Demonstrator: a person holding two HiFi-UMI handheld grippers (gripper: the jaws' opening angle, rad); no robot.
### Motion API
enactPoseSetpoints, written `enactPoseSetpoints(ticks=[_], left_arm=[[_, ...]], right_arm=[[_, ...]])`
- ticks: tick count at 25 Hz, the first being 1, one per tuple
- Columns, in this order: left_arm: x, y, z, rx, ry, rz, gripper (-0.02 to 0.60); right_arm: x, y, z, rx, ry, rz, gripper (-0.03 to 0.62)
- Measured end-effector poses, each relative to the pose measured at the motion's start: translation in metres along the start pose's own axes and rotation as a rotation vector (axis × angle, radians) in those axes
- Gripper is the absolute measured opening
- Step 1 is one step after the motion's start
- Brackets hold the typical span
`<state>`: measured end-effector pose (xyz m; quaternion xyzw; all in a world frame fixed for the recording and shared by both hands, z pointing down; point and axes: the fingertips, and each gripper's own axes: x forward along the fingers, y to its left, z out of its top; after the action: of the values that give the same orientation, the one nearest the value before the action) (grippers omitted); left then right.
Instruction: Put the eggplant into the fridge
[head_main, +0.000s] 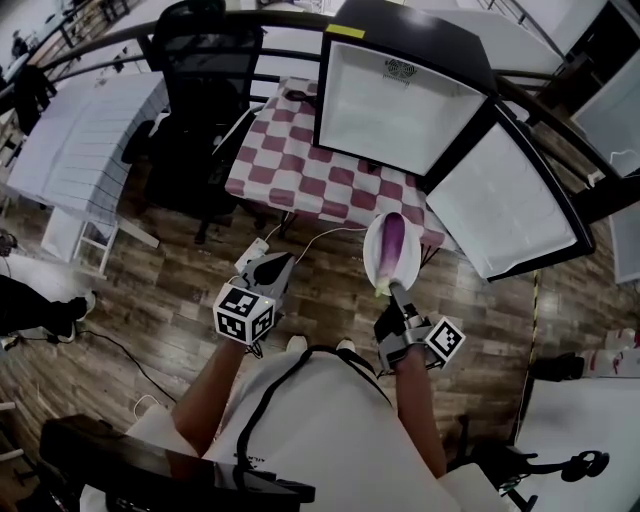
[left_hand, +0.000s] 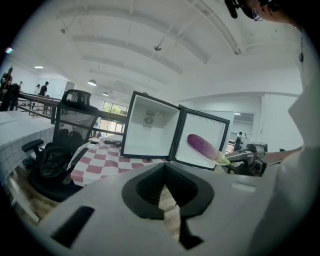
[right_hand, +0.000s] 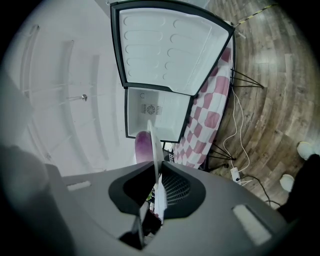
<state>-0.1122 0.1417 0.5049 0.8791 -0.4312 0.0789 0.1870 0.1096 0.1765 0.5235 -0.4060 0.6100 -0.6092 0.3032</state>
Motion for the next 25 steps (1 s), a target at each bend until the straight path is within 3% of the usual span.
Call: enactPoseSetpoints(ticks=[16, 25], left_arm=[[-0.028, 0.025, -0.015, -0.026, -0.002, -0.027, 0.005], [-0.022, 0.032, -0.018, -0.032, 0.011, -0.03, 0.005]], right_arm=[[0.005, 0.006, -0.04, -0.006, -0.02, -0.001, 0.043], [0.011, -0.002, -0.037, 0.001, -0.026, -0.017, 0.043]])
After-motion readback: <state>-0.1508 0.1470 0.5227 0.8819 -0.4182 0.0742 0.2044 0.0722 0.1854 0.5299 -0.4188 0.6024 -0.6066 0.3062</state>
